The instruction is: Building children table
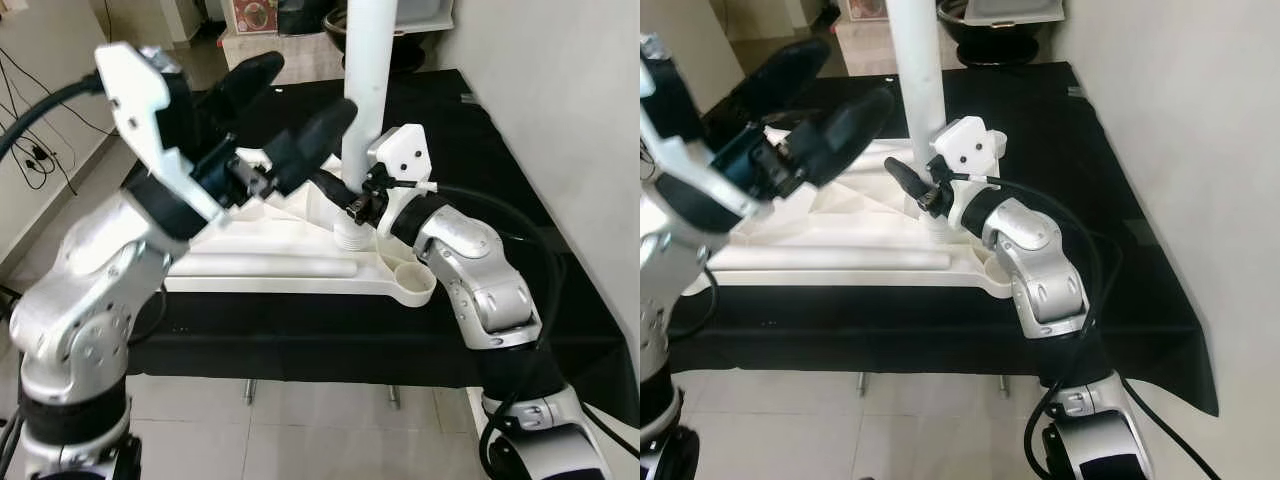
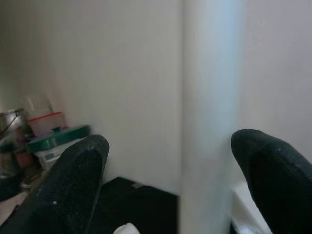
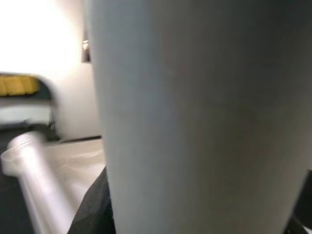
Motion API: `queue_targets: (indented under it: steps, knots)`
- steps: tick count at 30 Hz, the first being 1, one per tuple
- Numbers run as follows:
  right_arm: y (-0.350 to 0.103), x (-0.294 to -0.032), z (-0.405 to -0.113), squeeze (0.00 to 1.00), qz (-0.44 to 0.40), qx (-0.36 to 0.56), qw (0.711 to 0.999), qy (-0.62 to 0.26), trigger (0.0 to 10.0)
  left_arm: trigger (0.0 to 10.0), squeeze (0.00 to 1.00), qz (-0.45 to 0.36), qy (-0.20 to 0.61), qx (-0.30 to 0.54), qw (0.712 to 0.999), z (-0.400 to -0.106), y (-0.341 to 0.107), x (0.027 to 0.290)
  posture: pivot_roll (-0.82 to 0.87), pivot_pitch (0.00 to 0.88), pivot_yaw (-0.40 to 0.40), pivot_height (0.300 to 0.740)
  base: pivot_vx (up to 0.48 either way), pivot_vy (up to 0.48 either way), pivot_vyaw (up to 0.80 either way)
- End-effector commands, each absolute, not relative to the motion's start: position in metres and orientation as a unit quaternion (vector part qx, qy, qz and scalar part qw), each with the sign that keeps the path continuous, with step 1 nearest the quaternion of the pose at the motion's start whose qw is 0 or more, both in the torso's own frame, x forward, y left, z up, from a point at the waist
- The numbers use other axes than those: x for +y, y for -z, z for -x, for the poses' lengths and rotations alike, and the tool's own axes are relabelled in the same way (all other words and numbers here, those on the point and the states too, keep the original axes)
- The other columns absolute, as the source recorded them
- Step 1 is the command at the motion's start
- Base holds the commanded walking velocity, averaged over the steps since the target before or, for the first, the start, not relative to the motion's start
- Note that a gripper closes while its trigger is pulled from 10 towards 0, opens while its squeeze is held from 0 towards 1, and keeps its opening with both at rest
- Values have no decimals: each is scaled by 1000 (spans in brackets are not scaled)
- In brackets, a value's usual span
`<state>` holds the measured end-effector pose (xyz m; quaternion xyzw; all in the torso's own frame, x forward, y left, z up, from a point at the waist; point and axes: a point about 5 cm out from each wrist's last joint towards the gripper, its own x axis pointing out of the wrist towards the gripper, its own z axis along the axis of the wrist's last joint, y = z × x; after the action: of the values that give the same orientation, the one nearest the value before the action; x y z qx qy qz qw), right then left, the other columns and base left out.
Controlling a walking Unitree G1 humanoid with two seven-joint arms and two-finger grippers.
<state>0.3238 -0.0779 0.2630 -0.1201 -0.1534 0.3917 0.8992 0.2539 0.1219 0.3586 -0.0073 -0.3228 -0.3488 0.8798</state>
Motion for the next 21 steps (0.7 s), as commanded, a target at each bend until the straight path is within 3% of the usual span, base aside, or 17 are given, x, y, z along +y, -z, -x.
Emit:
queue_targets:
  steps: [1, 8, 11, 17, 18, 19, 20, 21]
  knots:
    - [-267, -63, -313, 0, 130, -178, 877, -428, 10000, 10000, 0, 2, 334, -303, 892, -264, -355, 120, -14, 34, 56, 740, 0, 0, 0]
    - [-266, -58, -310, 0, 134, -182, 868, -441, 10000, 10000, 0, 7, 341, -289, 895, -275, -355, 117, -22, 27, 62, 740, 0, 0, 0]
    - [-265, -55, -310, 0, 149, -187, 863, -445, 10000, 10000, 0, 26, 360, -259, 896, -296, -353, 107, -32, 18, 76, 740, 0, 0, 0]
    - [-264, -55, -311, 0, 164, -192, 861, -441, 10000, 10000, 0, 47, 376, -241, 893, -299, -354, 101, -34, 10, 83, 740, 0, 0, 0]
    - [-264, -55, -312, 0, 167, -192, 861, -439, 10000, 4745, 0, 48, 380, -239, 892, -298, -354, 100, -35, 8, 81, 740, 0, 0, 0]
    - [-264, -55, -312, 0, 167, -192, 861, -439, 10000, 4745, 0, 48, 380, -239, 892, -298, -354, 100, -35, 8, 81, 740, 0, 0, 0]
    - [-264, -55, -312, 0, 171, -194, 861, -439, 10000, 0, 0, 47, 384, -237, 891, -298, -354, 98, -35, 7, 80, 740, 0, 0, 0]
    - [-264, -55, -312, 0, 171, -194, 861, -439, 10000, 0, 0, 47, 384, -237, 891, -298, -354, 98, -35, 7, 80, 740, 0, 0, 0]
